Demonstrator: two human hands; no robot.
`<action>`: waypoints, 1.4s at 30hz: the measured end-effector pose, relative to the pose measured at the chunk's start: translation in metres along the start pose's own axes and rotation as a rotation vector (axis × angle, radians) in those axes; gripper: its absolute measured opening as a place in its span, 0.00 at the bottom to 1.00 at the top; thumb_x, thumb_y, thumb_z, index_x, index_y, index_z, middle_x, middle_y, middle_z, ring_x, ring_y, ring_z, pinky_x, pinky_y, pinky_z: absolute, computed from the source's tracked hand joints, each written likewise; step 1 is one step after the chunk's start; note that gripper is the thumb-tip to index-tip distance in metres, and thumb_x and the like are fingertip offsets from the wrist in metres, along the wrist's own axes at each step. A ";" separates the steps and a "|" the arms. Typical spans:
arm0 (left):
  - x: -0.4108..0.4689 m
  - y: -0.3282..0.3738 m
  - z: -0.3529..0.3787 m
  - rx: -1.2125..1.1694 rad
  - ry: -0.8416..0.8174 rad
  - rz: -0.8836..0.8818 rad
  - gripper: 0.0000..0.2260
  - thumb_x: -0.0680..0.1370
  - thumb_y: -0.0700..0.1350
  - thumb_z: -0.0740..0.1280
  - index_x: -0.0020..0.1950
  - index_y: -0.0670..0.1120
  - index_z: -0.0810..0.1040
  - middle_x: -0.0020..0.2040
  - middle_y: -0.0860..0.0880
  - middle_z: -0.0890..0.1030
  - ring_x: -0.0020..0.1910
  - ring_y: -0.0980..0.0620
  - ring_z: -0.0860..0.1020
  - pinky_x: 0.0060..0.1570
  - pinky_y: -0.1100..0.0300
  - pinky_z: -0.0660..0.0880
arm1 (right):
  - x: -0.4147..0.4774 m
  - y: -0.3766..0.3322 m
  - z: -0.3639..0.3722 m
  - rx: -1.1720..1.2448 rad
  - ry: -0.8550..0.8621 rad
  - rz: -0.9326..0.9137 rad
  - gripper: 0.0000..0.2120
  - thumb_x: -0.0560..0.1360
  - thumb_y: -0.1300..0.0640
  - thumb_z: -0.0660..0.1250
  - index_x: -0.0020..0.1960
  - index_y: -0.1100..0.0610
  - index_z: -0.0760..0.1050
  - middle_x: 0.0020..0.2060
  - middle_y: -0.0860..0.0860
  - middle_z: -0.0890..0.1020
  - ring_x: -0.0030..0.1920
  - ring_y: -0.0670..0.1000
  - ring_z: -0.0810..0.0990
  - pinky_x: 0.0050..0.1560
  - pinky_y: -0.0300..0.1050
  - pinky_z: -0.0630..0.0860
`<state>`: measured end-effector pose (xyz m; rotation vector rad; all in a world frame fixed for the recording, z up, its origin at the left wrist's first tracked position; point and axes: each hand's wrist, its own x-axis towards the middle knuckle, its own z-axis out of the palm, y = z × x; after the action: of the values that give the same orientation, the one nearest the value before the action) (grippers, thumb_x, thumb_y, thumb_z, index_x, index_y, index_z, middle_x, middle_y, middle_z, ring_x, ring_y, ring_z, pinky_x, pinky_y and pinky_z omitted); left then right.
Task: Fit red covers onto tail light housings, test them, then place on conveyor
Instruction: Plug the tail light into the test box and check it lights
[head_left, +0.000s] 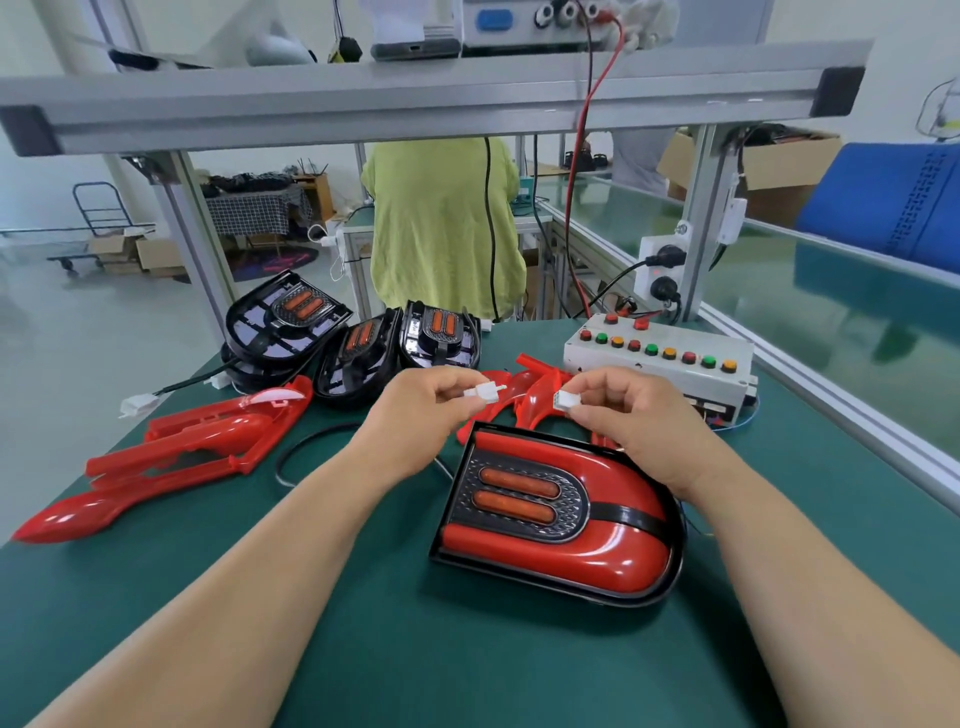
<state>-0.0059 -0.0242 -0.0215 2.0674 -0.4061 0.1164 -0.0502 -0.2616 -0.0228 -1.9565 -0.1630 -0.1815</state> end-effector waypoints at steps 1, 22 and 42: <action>0.002 0.003 0.001 -0.002 -0.012 0.016 0.09 0.70 0.53 0.71 0.43 0.70 0.81 0.40 0.58 0.83 0.35 0.64 0.77 0.45 0.60 0.75 | 0.000 0.000 -0.001 -0.004 -0.002 -0.007 0.09 0.75 0.60 0.73 0.46 0.44 0.82 0.44 0.50 0.82 0.39 0.42 0.77 0.51 0.42 0.75; 0.001 0.016 0.018 -0.052 -0.121 0.270 0.12 0.76 0.44 0.71 0.50 0.63 0.84 0.46 0.49 0.81 0.45 0.50 0.78 0.48 0.60 0.73 | -0.001 -0.005 0.003 -0.022 -0.014 -0.068 0.08 0.78 0.56 0.69 0.50 0.43 0.84 0.47 0.49 0.86 0.50 0.51 0.82 0.57 0.43 0.75; -0.005 0.018 0.028 -0.055 0.082 0.198 0.02 0.73 0.45 0.76 0.43 0.49 0.85 0.32 0.56 0.80 0.32 0.62 0.72 0.36 0.71 0.68 | 0.003 0.000 0.003 0.029 0.025 -0.061 0.07 0.69 0.57 0.79 0.42 0.47 0.83 0.39 0.44 0.86 0.39 0.40 0.82 0.44 0.32 0.77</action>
<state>-0.0192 -0.0551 -0.0222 1.9578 -0.5570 0.3042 -0.0466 -0.2589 -0.0234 -1.9208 -0.2082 -0.2418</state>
